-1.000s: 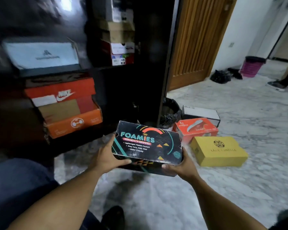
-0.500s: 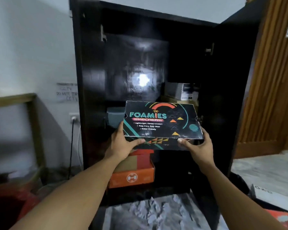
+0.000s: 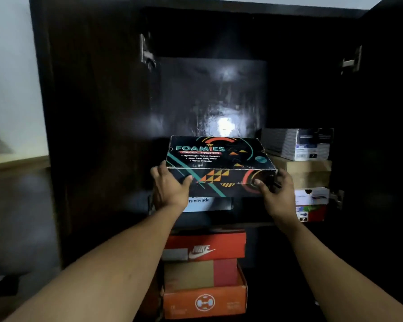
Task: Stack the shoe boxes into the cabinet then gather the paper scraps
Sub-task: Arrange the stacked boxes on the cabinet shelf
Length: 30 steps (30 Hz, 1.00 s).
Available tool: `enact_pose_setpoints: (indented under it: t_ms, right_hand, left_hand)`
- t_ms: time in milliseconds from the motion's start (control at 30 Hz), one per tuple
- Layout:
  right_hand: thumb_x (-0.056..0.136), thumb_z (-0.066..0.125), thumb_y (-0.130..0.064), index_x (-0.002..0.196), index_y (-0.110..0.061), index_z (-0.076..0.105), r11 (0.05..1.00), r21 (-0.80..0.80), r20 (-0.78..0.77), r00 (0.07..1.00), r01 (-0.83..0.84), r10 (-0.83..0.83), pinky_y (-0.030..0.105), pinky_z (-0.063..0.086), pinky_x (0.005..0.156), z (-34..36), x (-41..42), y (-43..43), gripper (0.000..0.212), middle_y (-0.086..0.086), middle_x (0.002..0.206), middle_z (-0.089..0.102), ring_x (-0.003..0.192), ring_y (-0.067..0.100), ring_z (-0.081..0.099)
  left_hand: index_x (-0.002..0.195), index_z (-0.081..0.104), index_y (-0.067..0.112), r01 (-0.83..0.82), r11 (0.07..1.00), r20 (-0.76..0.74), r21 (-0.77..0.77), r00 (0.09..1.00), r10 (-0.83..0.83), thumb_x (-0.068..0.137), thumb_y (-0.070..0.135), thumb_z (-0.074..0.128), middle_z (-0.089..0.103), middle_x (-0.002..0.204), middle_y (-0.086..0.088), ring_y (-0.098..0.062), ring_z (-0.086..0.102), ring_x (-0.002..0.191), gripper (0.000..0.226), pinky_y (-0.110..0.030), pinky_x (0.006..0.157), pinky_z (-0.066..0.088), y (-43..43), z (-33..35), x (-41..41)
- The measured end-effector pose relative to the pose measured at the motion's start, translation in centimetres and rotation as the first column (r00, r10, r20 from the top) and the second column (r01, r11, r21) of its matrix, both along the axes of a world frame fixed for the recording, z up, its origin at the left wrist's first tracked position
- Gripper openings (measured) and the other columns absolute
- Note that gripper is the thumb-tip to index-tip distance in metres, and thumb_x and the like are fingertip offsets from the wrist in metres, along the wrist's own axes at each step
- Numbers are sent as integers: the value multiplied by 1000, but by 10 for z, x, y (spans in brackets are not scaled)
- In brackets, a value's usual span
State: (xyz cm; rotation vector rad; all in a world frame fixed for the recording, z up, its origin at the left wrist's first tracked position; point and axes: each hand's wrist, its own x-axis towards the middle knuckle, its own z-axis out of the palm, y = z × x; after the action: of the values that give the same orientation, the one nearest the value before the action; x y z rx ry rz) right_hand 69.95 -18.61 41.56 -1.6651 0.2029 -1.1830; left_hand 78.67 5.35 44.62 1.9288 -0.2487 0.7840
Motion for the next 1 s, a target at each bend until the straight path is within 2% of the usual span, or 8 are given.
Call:
enact_pose_setpoints:
  t_ms: [133, 300, 433, 533, 633, 700, 833, 1000]
  right_hand:
    - [74, 83, -27, 125, -23, 43, 998, -31, -56, 997, -59, 57, 49, 49, 103, 0, 59, -11, 64, -1, 117, 67, 109, 19, 66]
    - [81, 80, -19, 118, -21, 53, 992, -68, -147, 985, -105, 94, 14, 50, 88, -18, 90, -10, 46, 6, 123, 62, 88, -5, 65]
    - [72, 77, -35, 141, -25, 43, 969, -139, -231, 959, -202, 167, 36, 43, 111, -22, 113, -9, 78, 4, 136, 53, 117, 11, 61]
    - [82, 76, -20, 148, -23, 37, 969, -193, -306, 948, -152, 88, 24, 30, 114, -13, 131, -7, 76, 4, 132, 36, 116, 12, 48]
    - [86, 72, -23, 154, -30, 26, 970, -200, -356, 933, -138, 59, 36, 34, 116, -12, 156, -13, 82, 8, 139, 31, 123, 22, 48]
    - [88, 68, -24, 157, -32, 18, 968, -188, -377, 922, -168, 87, 44, 39, 113, -16, 167, -11, 85, 7, 144, 26, 116, 25, 55]
    - [92, 61, -19, 158, -33, 14, 967, -179, -373, 922, -178, 101, 26, 36, 108, -27, 173, -14, 83, 4, 156, 14, 82, -7, 51]
    - [88, 63, -26, 158, -34, 15, 937, -234, -425, 894, -260, 142, 28, 34, 107, -16, 158, -18, 85, 4, 162, 18, 126, 18, 46]
  left_hand:
    - [145, 29, 13, 0, 1000, 49, 20, 999, -1, 83, 18, 77, 15, 160, -9, -36, 44, 134, 78, -47, 96, 49, -13, -4, 40]
    - [151, 26, 13, -56, 939, -1, 338, 998, 59, 91, 26, 66, -18, 164, -2, -32, 3, 152, 74, -50, 111, 38, -17, -39, 72]
    - [156, 22, 20, -54, 871, -25, 489, 997, 76, 84, 45, 70, -22, 162, 4, -30, 15, 150, 90, -45, 107, 43, -26, -55, 89]
    - [155, 24, 21, -61, 867, -32, 495, 996, 88, 82, 49, 71, -19, 162, 5, -31, 26, 146, 91, -43, 100, 48, -30, -53, 107]
    - [154, 27, 22, -46, 858, -70, 512, 993, 95, 83, 49, 68, -8, 162, 5, -32, 31, 141, 86, -44, 99, 45, -32, -50, 124]
    - [155, 24, 21, -11, 844, -117, 536, 989, 87, 84, 49, 66, -4, 162, 3, -33, 25, 143, 87, -45, 105, 40, -32, -56, 135]
    - [158, 14, 21, -22, 811, -115, 584, 987, 110, 86, 47, 63, -12, 164, 2, -31, 8, 150, 90, -45, 111, 34, -36, -72, 146]
    - [158, 11, 20, 17, 827, -142, 563, 987, 77, 87, 54, 61, -11, 165, 1, -29, 1, 152, 94, -46, 118, 23, -37, -73, 145]
